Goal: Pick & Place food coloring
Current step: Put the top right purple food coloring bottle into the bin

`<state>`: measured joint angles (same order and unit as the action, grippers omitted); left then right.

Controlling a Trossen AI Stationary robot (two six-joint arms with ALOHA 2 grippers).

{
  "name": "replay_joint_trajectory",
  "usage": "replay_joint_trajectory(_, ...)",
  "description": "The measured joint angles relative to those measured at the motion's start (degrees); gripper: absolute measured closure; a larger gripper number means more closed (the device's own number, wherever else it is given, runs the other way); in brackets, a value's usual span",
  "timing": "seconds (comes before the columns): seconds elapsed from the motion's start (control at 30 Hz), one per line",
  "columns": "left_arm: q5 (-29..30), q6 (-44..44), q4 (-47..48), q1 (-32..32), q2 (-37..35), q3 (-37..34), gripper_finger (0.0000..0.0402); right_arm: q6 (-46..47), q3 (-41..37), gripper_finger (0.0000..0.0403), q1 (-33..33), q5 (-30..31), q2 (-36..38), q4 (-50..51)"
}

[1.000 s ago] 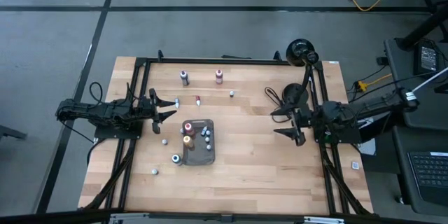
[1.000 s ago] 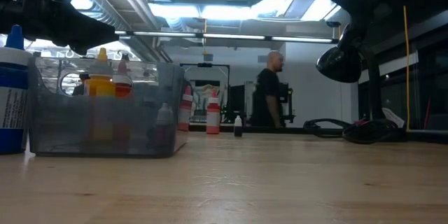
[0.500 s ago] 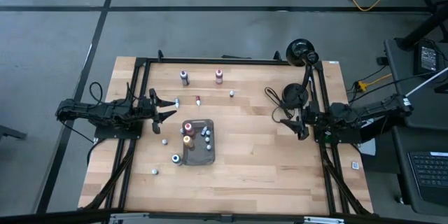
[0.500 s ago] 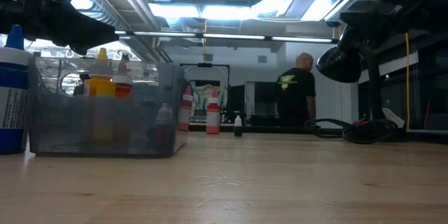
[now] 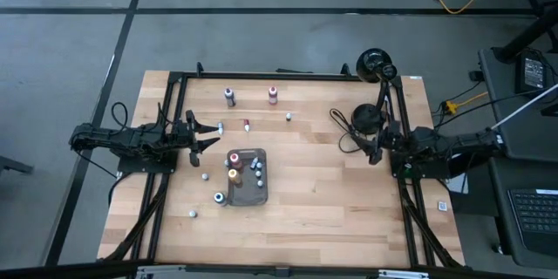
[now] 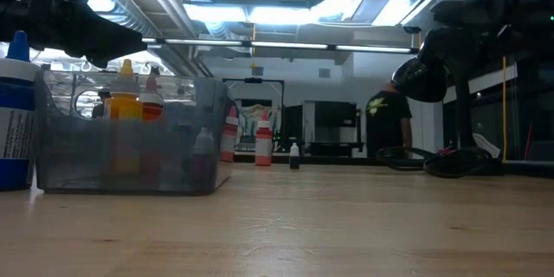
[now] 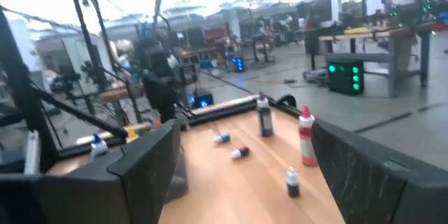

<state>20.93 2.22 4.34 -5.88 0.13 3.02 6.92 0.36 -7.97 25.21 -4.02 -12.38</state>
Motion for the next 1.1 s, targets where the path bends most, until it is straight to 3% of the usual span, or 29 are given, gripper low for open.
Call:
replay_joint_trajectory(0.17, 0.0, 0.0, 0.0, 0.0, 0.0, 0.0, 0.0247, 0.3, 0.0, 0.0080, 0.0, 1.3, 2.7, 8.0)
replay_joint_trajectory(1.1, 0.0, 0.0, 0.0, 0.0, 0.0, 0.0, 0.0247, 0.1, 0.0, 0.0080, -0.1, 0.6, 3.5, 7.9)
